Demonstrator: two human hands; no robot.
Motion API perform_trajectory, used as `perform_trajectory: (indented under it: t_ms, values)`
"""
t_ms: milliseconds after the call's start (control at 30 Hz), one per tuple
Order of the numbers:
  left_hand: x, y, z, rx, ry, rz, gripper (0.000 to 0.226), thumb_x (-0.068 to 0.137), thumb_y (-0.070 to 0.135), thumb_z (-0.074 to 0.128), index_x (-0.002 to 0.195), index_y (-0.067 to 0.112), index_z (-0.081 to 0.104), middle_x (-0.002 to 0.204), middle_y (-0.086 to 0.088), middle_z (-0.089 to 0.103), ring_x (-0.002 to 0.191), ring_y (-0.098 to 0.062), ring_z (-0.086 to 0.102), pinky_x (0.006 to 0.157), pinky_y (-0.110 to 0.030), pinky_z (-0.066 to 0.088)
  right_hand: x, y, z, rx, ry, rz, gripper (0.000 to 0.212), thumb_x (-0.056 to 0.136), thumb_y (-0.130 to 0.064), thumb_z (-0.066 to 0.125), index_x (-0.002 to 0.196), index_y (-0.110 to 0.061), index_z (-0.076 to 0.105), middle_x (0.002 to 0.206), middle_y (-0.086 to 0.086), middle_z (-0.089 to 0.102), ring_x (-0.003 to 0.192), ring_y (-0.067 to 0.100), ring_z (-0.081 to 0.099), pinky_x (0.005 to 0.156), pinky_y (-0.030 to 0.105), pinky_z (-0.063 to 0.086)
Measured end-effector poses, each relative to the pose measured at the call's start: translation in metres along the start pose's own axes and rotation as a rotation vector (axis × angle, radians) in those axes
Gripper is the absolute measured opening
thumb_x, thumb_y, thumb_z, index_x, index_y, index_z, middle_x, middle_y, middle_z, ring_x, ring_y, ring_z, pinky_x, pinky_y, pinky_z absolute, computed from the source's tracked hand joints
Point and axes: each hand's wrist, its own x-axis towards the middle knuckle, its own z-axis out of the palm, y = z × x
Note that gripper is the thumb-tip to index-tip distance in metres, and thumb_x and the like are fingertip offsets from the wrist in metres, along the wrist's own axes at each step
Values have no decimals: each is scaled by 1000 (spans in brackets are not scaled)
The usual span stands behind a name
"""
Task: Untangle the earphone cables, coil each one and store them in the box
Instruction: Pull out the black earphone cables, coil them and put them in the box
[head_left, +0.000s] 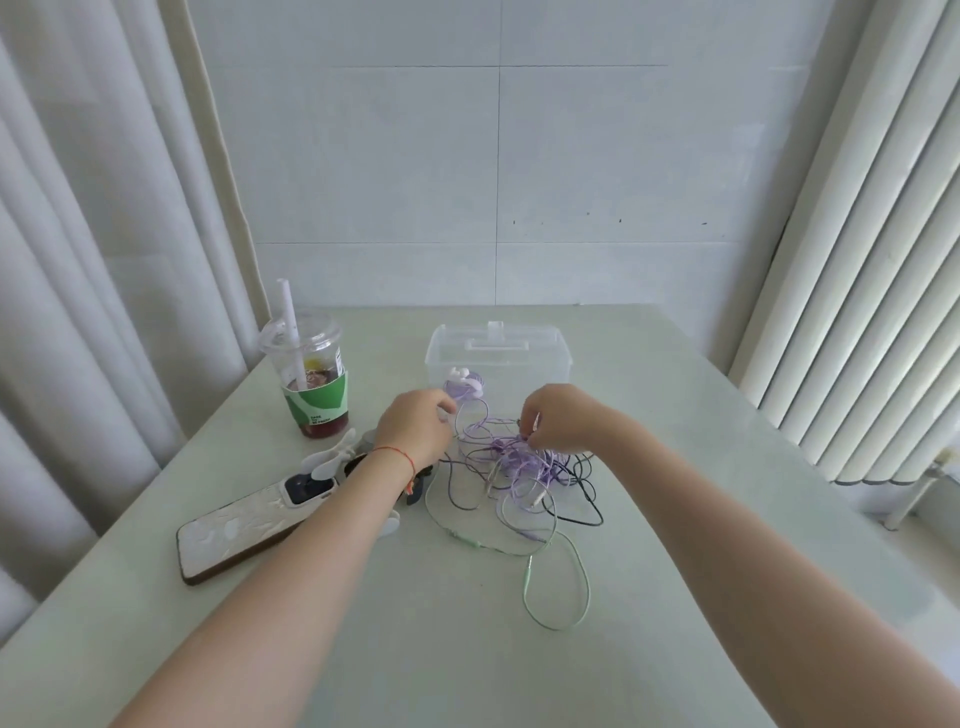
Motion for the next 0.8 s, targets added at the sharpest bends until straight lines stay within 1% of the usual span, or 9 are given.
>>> perform_trajectory:
  t_ms: [100,200,300,400,467,567,667,733,800]
  values:
    - [-3,4,-10,-227,263,-42,27,90,9,47,103,19,69,94,1,69,76,-20,58,69,-25,40,-1,7,-19,284,186,24,11,84,-12,68,94,-15,71,80,-4,59,66,10,53,56,20,39]
    - [-2,9,-15,-408,328,-87,28,89,11,46,107,17,67,95,-3,70,81,-22,62,69,-26,39,-5,12,-35,614,427,40,10,85,-11,69,92,-17,71,71,-3,59,54,9,47,50,19,36]
    - [0,11,-9,-212,189,-124,33,91,22,49,122,18,59,119,-11,55,101,-28,55,83,-32,41,-7,11,-41,742,522,19,14,85,-10,68,93,-20,69,71,-2,62,52,10,45,51,22,36]
    - [-2,19,-1,-54,243,-7,32,89,23,55,120,21,62,121,-10,47,115,-29,46,93,-35,40,-7,7,-39,814,482,-22,19,85,-3,64,93,-20,66,77,1,69,59,13,61,61,24,46]
    - [-2,31,3,-261,230,94,29,86,20,59,114,24,66,117,-5,55,112,-22,52,89,-28,38,-7,4,-37,838,418,-61,20,87,1,59,95,-16,66,80,4,71,63,18,67,67,30,50]
    - [-1,48,7,-672,-84,101,47,80,24,65,126,30,57,122,4,59,114,-11,56,92,-27,41,-7,0,-31,880,311,-108,22,89,3,55,99,-13,67,79,4,72,58,20,65,62,29,54]
    - [1,58,14,-630,-150,180,8,86,23,65,92,28,69,88,9,71,85,-3,65,78,-25,46,-6,0,-25,840,314,-111,25,87,2,54,99,-15,67,82,5,72,53,18,59,56,27,51]
    - [1,60,16,-693,-68,102,22,94,22,58,75,17,68,67,3,69,61,-9,65,61,-22,44,-5,5,-22,782,335,-87,26,85,-1,58,102,-18,67,85,1,69,53,15,58,55,27,51]
    - [4,60,16,-882,6,-36,30,98,20,49,76,8,66,58,-4,66,52,-16,63,50,-22,45,-3,13,-21,659,323,-44,29,83,-1,60,103,-20,67,85,-2,66,53,13,58,57,27,50]
